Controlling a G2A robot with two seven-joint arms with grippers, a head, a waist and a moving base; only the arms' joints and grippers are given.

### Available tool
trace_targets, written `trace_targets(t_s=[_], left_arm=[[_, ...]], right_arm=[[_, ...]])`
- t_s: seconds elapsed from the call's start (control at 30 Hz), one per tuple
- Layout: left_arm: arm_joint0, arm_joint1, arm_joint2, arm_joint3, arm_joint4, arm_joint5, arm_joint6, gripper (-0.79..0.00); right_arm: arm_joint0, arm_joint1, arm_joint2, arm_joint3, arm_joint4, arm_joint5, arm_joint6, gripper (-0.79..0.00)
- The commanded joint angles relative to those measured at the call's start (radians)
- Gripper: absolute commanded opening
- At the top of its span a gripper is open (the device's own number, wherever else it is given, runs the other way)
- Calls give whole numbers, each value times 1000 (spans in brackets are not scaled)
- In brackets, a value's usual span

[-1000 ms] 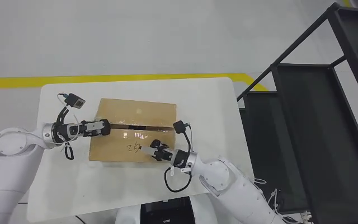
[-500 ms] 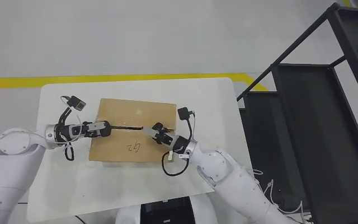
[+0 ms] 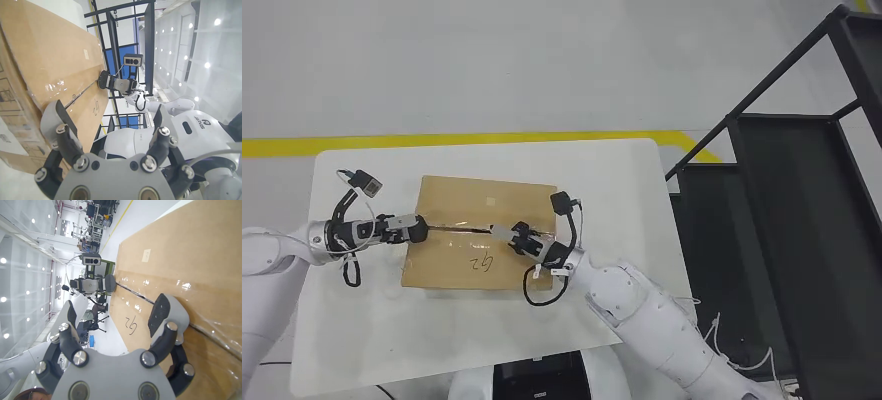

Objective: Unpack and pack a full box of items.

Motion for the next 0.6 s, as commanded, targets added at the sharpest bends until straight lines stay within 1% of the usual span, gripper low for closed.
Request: trace_targets(t_s=[0.0,0.13,0.27,0.43,0.57], left_arm=[[0,3,1,-2,6,1,-1,0],[0,6,10,3,13,1,-1,0],[-2,8,17,8,15,-1,2,0],[-2,8,17,8,15,-1,2,0],[-2,8,17,8,15,-1,2,0]], right_arm=[[-7,2,9,-22,-1,-2,8,0],[-38,12,45,-83,-6,-6,30,0],[-106,32,119,-159,-25,-12,58,0],[-239,64,266,-257,-57,-11,90,0],[-355,85,385,-299,-112,30,91,0]])
